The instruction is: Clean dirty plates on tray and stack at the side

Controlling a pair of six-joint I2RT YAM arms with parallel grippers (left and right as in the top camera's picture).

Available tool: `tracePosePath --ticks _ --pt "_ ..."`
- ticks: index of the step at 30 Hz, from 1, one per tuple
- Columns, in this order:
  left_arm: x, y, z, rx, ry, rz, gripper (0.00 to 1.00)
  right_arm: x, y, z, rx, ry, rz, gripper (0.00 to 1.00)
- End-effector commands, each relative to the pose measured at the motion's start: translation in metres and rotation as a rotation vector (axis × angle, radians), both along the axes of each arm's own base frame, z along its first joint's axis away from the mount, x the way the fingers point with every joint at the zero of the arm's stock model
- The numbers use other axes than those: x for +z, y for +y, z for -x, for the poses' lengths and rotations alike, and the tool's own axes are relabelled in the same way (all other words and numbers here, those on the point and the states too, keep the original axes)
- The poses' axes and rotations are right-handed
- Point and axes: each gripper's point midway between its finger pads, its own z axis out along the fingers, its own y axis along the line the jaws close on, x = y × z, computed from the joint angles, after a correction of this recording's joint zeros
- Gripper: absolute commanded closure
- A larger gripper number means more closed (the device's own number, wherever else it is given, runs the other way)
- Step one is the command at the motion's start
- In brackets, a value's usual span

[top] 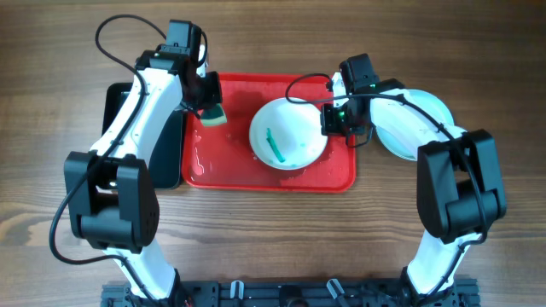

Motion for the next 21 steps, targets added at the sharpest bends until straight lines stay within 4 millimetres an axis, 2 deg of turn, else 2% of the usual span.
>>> tracePosePath --ticks 1,3,6,10,14,17,21 --pt "-0.011 -0.003 0.005 0.058 0.040 0.035 0.96 -0.005 0.028 0.013 -0.191 0.139 -0.080 0.96" --pt "-0.011 -0.005 0.006 0.079 0.043 0.042 0.96 -0.016 0.035 0.022 -0.233 0.159 -0.052 0.96" --pt "-0.011 -0.013 0.005 0.066 0.034 0.045 0.96 -0.016 0.046 0.022 -0.251 0.156 -0.068 0.96" --pt "-0.019 -0.029 0.001 0.029 0.019 0.027 0.96 -0.019 0.045 0.023 -0.274 0.147 -0.039 0.96" --pt "-0.042 -0.041 0.003 0.028 0.045 -0.025 0.96 -0.019 0.045 0.019 -0.275 0.129 -0.040 0.96" --pt "-0.067 -0.054 0.009 -0.019 0.088 -0.055 0.96 -0.019 0.045 0.018 -0.274 0.126 -0.040 0.96" --pt "-0.100 -0.062 0.022 -0.071 0.150 -0.122 0.96 -0.019 0.046 0.018 -0.269 0.123 -0.041 0.96"
